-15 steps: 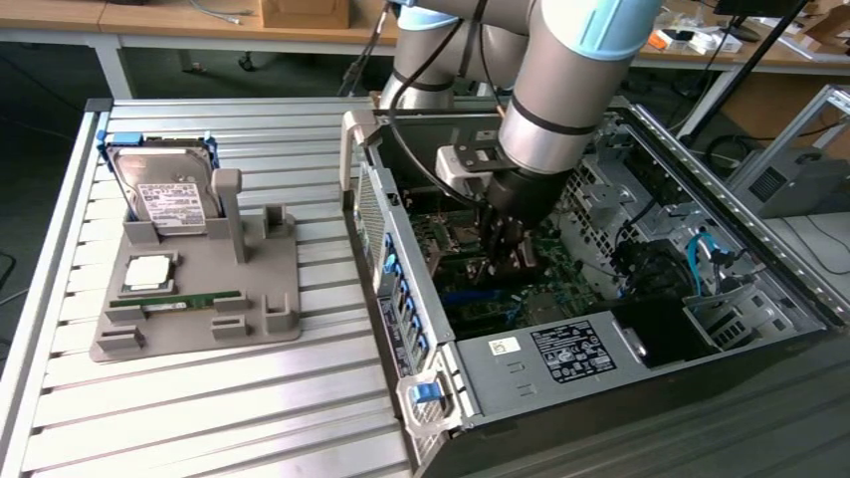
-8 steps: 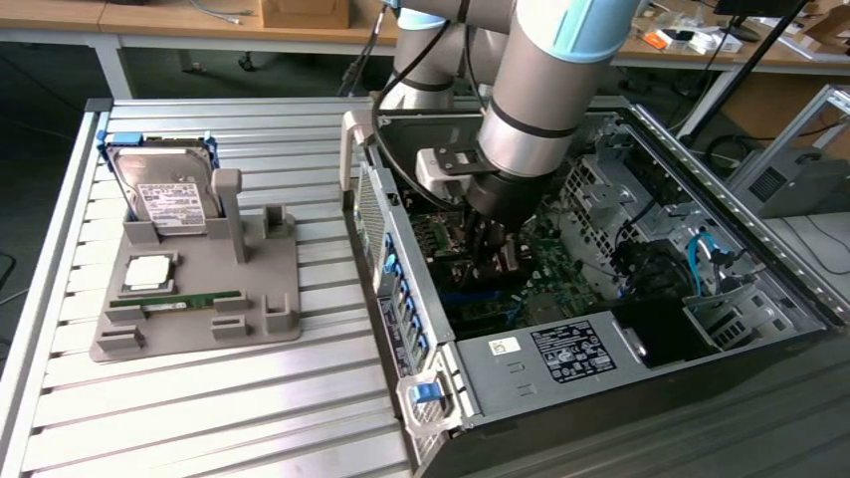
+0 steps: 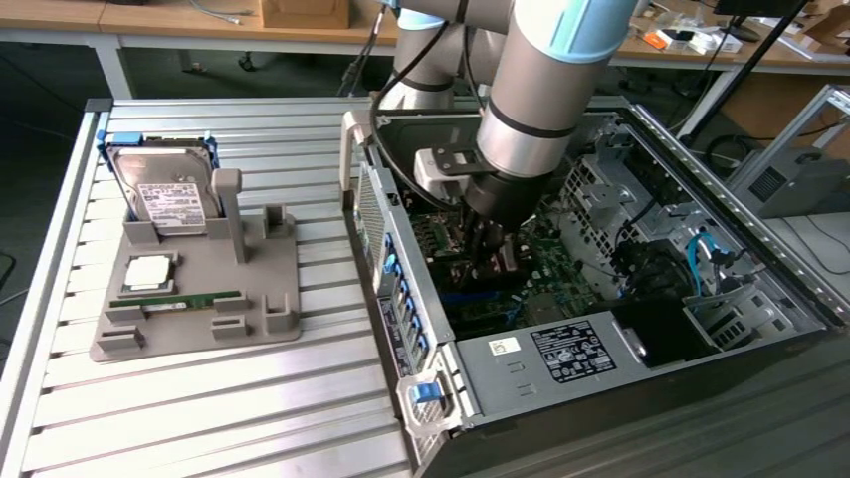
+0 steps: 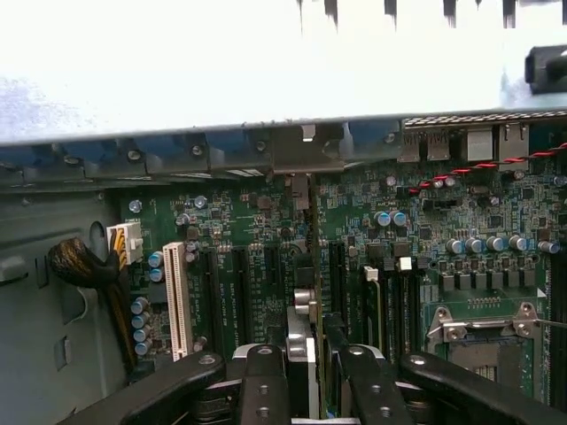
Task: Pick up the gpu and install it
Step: 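Insert the gpu into the slot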
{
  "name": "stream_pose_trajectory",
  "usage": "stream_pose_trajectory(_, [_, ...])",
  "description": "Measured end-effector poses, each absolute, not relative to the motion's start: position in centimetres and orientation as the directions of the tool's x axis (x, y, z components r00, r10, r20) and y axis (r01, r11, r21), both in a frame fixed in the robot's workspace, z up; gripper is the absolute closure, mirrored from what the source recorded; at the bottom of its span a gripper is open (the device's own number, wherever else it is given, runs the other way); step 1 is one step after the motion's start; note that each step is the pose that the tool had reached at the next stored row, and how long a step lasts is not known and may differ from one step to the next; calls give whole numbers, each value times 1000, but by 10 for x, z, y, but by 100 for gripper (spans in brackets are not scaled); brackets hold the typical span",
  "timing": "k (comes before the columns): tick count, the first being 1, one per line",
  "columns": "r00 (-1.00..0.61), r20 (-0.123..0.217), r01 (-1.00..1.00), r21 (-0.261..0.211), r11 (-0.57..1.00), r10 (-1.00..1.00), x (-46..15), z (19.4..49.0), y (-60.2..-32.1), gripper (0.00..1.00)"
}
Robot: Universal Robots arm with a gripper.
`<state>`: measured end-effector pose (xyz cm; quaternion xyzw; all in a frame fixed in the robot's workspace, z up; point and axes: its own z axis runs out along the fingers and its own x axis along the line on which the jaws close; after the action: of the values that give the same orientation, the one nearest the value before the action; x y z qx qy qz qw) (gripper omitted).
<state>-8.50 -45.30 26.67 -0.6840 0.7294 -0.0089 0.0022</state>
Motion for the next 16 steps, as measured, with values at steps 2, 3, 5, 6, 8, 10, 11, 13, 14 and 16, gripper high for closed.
stream_pose_trajectory(2, [-65, 9, -998, -16, 65, -998, -85, 265, -453, 73])
stream_pose_trajectory(3, [-65, 9, -998, -16, 65, -998, -85, 265, -453, 73])
stream_pose_trajectory(5, [-65, 9, -998, -16, 65, -998, -85, 264, -453, 73])
stream_pose_trajectory(6, [-65, 10, -998, -16, 65, -998, -85, 263, -453, 73])
stream_pose_trajectory(8, [-65, 10, -998, -16, 64, -998, -85, 263, -453, 73])
stream_pose_trajectory(10, [-65, 9, -998, -16, 65, -998, -85, 263, -453, 73])
stream_pose_trajectory(11, [-65, 9, -998, -16, 65, -998, -85, 263, -453, 73])
stream_pose_trajectory(13, [-65, 9, -998, -16, 65, -998, -85, 266, -453, 73])
stream_pose_trajectory(14, [-65, 9, -998, -16, 65, -998, -85, 268, -453, 73])
stream_pose_trajectory(16, [-65, 9, -998, -16, 65, -998, -85, 273, -453, 73])
